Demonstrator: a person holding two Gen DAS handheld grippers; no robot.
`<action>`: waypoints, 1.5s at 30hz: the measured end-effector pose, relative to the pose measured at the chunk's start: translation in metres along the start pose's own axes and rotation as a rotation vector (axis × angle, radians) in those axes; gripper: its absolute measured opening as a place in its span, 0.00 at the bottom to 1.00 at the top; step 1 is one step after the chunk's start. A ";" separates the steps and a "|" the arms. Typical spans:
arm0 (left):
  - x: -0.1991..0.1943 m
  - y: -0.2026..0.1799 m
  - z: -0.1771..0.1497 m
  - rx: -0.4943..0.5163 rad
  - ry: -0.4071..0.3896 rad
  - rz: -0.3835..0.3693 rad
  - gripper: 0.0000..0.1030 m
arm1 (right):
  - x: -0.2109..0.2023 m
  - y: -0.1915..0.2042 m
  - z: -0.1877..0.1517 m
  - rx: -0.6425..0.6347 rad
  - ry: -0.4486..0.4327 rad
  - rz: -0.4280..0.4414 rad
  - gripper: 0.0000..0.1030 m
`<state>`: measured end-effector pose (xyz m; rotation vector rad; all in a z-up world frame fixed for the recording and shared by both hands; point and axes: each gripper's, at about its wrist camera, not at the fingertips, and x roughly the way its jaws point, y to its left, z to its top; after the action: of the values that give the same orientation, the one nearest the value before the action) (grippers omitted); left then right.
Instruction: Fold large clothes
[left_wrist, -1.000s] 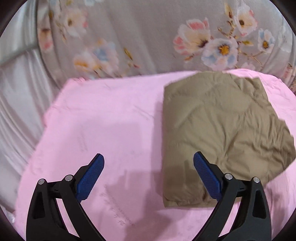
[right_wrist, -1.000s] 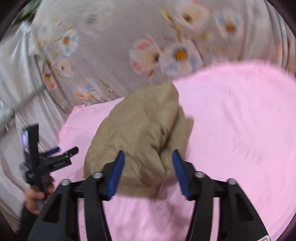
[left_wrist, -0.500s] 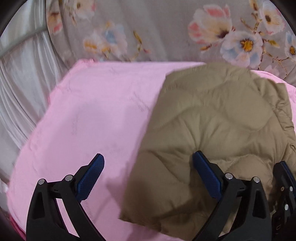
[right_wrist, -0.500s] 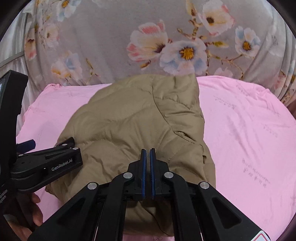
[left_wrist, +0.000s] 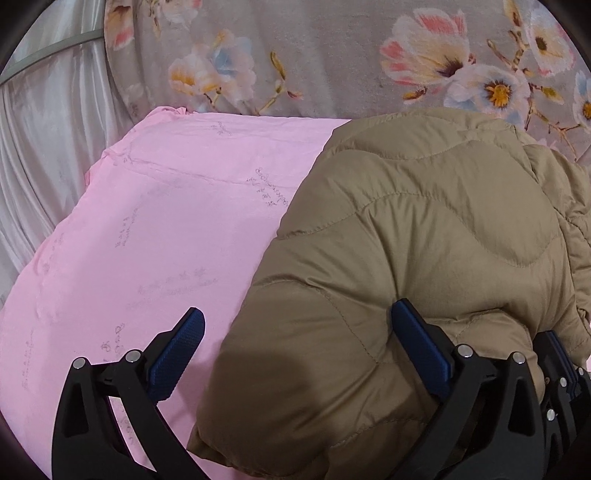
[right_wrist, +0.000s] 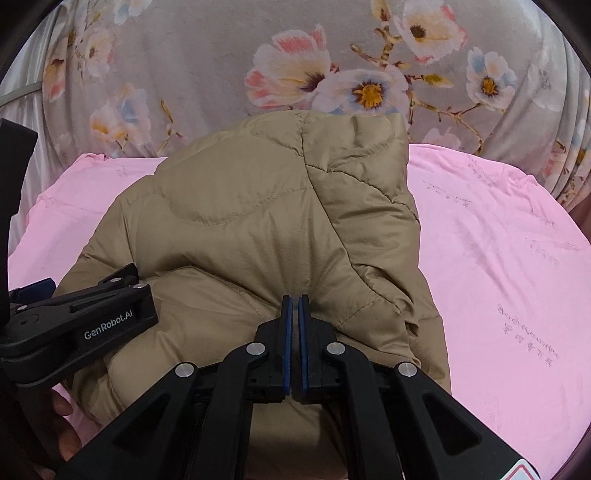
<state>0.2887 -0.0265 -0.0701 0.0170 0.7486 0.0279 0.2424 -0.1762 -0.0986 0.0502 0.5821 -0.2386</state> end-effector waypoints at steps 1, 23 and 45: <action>0.001 0.000 -0.001 -0.006 -0.001 -0.005 0.96 | 0.000 0.000 0.000 0.001 0.001 0.001 0.02; -0.029 0.000 -0.002 0.052 0.030 0.040 0.96 | -0.034 -0.007 0.017 0.060 0.071 0.069 0.16; -0.054 0.001 -0.005 0.066 0.067 0.085 0.96 | -0.029 -0.029 -0.005 0.026 0.168 0.023 0.13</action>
<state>0.2457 -0.0273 -0.0376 0.1115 0.8150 0.0847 0.2094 -0.1974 -0.0865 0.1025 0.7450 -0.2203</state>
